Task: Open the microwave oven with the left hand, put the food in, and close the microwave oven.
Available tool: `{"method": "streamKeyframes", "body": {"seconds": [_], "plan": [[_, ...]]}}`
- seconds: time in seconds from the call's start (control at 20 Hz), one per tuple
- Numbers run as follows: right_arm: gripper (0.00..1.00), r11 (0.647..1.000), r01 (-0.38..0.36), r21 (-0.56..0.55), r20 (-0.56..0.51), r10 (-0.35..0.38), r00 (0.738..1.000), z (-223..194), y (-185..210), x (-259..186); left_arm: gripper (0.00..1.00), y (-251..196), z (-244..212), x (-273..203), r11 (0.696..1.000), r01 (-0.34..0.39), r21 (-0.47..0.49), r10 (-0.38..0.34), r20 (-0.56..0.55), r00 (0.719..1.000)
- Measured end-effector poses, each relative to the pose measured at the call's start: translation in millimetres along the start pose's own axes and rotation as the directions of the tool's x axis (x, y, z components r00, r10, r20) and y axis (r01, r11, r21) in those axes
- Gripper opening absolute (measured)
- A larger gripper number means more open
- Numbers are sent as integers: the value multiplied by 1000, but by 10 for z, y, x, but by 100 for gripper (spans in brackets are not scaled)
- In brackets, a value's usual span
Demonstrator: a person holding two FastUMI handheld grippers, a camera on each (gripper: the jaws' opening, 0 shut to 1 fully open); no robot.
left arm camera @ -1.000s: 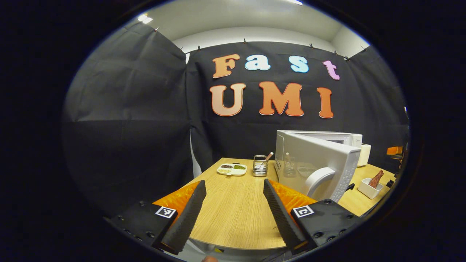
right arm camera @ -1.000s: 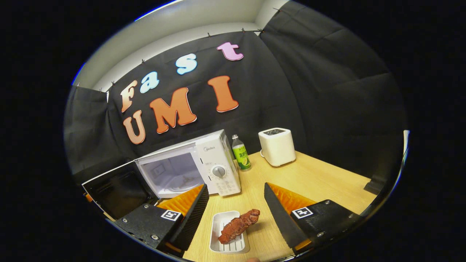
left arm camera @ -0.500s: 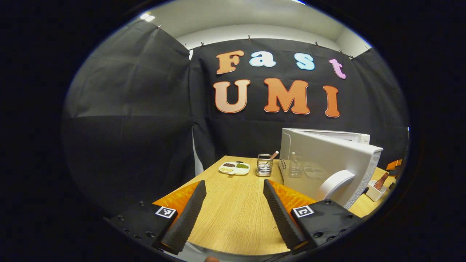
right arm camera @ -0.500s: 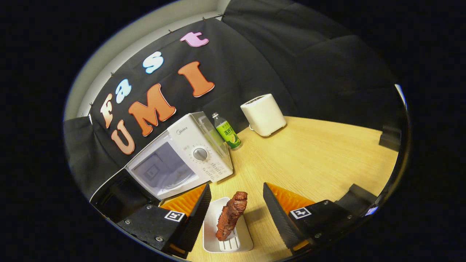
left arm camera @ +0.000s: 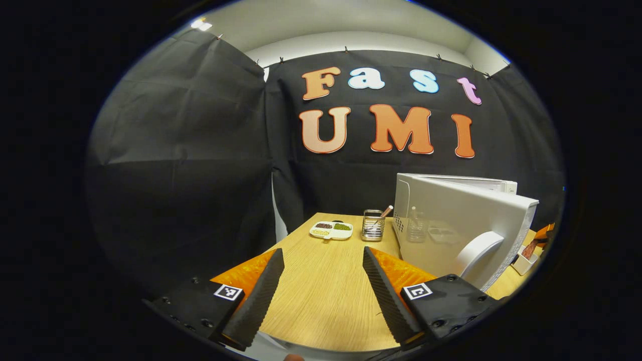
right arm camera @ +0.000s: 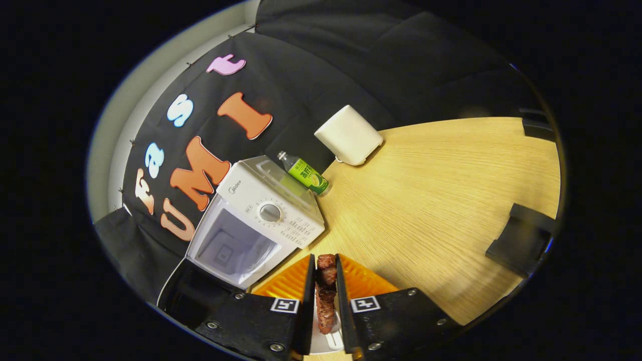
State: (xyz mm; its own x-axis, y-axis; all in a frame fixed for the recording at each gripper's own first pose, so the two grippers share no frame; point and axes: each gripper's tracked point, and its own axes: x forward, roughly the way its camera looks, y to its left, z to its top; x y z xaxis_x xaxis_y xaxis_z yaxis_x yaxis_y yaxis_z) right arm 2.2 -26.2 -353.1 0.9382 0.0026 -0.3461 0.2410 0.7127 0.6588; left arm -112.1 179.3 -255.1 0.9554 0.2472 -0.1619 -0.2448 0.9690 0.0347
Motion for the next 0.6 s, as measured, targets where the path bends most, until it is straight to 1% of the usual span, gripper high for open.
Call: {"method": "streamKeyframes", "body": {"seconds": [0.05, 0.1, 0.15, 0.3, 0.4, 0.45, 0.5, 0.6], "plan": [[18, 1000, -4, -6, -2, 4, 1000, -19, 32, -9, 100, 17, -5, -2, 1000, -4, 0, 4, -1, 1000], [17, 1000, -8, -20, 1, 8, 1000, -38, 69, 10, 98, 37, -24, -9, 1000, -8, -1, 8, -3, 1000], [14, 999, -10, -34, 15, 11, 1000, -10, 113, -10, 100, 63, -31, -17, 1000, -11, -1, 11, -3, 1000], [8, 993, -16, -117, 78, 25, 997, 197, 295, -86, 100, 144, -25, -41, 1000, -22, -1, 22, 3, 1000], [7, 988, -33, -152, 111, 50, 993, 362, 487, -170, 100, 175, -11, -61, 1000, -26, -1, 26, 12, 1000], [7, 986, -46, -162, 120, 66, 991, 403, 606, -209, 100, 175, 2, -77, 1000, -23, -2, 23, 17, 1000], [7, 983, -61, -172, 130, 84, 988, 436, 729, -254, 98, 180, 8, -85, 1000, -17, -3, 17, 21, 1000], [8, 977, -97, -191, 143, 125, 982, 471, 1013, -292, 98, 193, 10, -106, 1000, -7, 3, 7, 24, 1000]]}}
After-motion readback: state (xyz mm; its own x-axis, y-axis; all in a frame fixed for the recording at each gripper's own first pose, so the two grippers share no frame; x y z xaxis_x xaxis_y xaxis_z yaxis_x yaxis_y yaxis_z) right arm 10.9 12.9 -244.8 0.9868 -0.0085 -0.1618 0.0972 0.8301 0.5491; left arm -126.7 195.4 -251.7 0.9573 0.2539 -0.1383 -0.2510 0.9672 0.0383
